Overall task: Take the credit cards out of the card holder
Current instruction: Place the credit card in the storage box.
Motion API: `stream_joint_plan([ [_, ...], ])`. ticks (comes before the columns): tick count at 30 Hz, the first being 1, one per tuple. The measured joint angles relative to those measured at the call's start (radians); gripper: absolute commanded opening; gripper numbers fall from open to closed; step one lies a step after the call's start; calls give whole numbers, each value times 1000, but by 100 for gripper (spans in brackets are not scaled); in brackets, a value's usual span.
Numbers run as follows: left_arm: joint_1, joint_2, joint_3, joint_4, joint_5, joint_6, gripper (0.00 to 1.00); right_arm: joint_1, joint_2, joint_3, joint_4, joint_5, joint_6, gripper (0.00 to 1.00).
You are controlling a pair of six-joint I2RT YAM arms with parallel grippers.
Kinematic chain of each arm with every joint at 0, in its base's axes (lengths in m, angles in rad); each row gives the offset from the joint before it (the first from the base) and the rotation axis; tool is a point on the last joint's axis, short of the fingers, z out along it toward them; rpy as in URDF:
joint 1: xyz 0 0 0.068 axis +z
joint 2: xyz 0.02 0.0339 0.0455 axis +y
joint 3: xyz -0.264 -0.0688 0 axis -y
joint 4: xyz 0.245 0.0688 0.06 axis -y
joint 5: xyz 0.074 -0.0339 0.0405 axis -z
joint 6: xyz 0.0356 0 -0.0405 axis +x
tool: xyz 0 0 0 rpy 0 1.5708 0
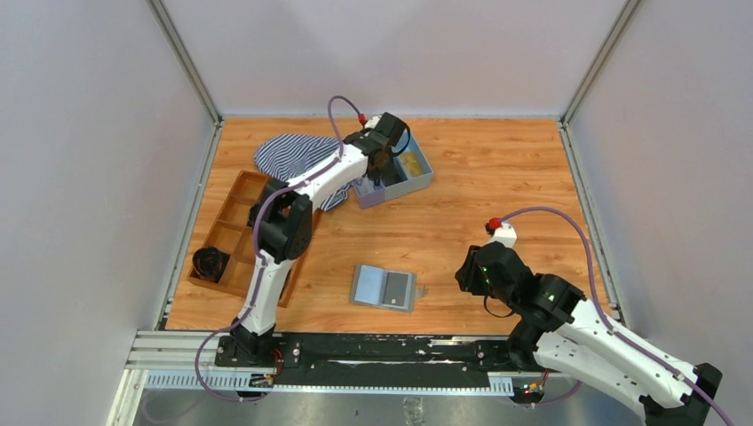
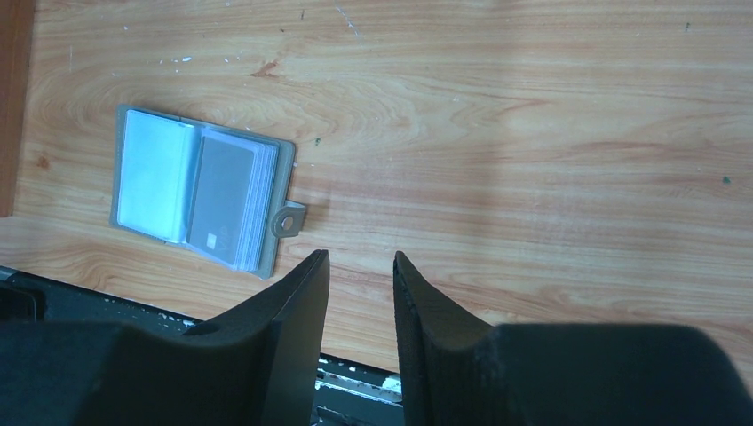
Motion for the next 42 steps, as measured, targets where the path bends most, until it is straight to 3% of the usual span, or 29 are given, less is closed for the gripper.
stream_joint_plan([
  [6,-22,-62,-17,-18,-65,54,0,0,-13,0,0,-1,3,37],
  [10,-38,-54,58,-63,-133,103,0,0,-16,0,0,-2,3,37],
  [19,-64,59,229,-109,-254,142,0,0,1,-1,1,-15,3,37],
  [34,-79,190,294,-161,-338,93,0,0,0,-15,2,-33,4,37],
  [42,-80,233,318,-161,-330,72,14,0,-5,-17,2,-34,3,37],
])
